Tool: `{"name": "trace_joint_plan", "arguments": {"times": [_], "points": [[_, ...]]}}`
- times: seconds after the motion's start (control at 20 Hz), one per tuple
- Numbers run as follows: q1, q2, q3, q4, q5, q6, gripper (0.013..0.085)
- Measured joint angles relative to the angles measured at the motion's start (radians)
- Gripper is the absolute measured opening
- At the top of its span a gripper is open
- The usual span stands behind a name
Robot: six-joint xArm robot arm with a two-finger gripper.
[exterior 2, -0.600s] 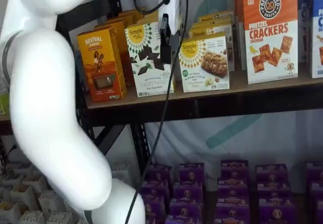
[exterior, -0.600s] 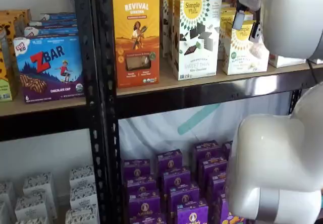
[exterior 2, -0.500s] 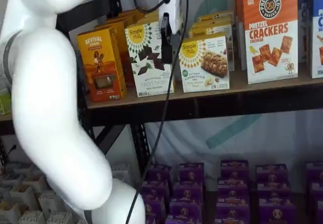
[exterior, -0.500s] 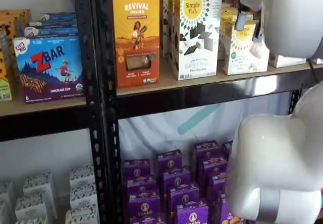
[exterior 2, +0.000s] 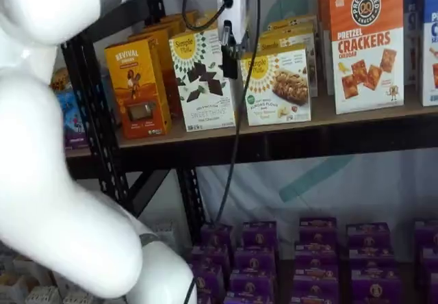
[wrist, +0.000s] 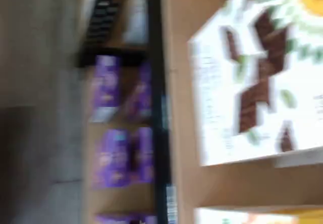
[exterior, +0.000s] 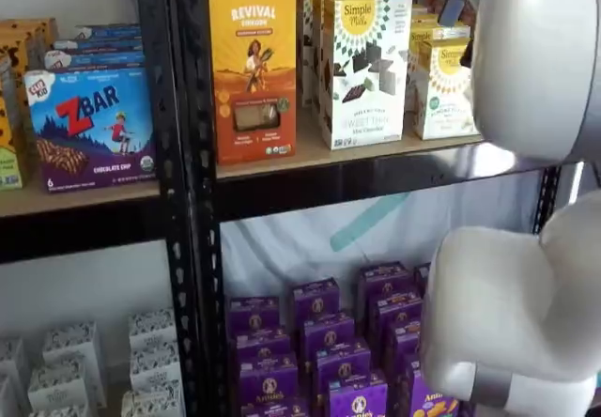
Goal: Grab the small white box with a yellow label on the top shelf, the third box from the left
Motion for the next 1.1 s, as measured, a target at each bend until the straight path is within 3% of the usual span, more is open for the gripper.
{"name": "trace_joint_plan", "arguments": {"times": [0.15, 0.3, 0.45, 0.7, 0.85, 1.1], "points": [[0.014, -0.035, 0.058, 0.014, -0.128, -0.016, 0.085], [0.061, -0.011, 0.06, -0.061, -0.203, -0.012, 0.085], [0.099, 0.052, 0.014, -0.13, -0.2, 0.011, 0.085], [0.148, 0.133, -0.035, -0.208, -0.214, 0.046, 0.085], [0.173, 0.189, -0.082, -0.268, -0.182, 0.069, 0.085], [0.173, 0.264, -0.143, -0.292, -0.136, 0.074, 0.085]]}}
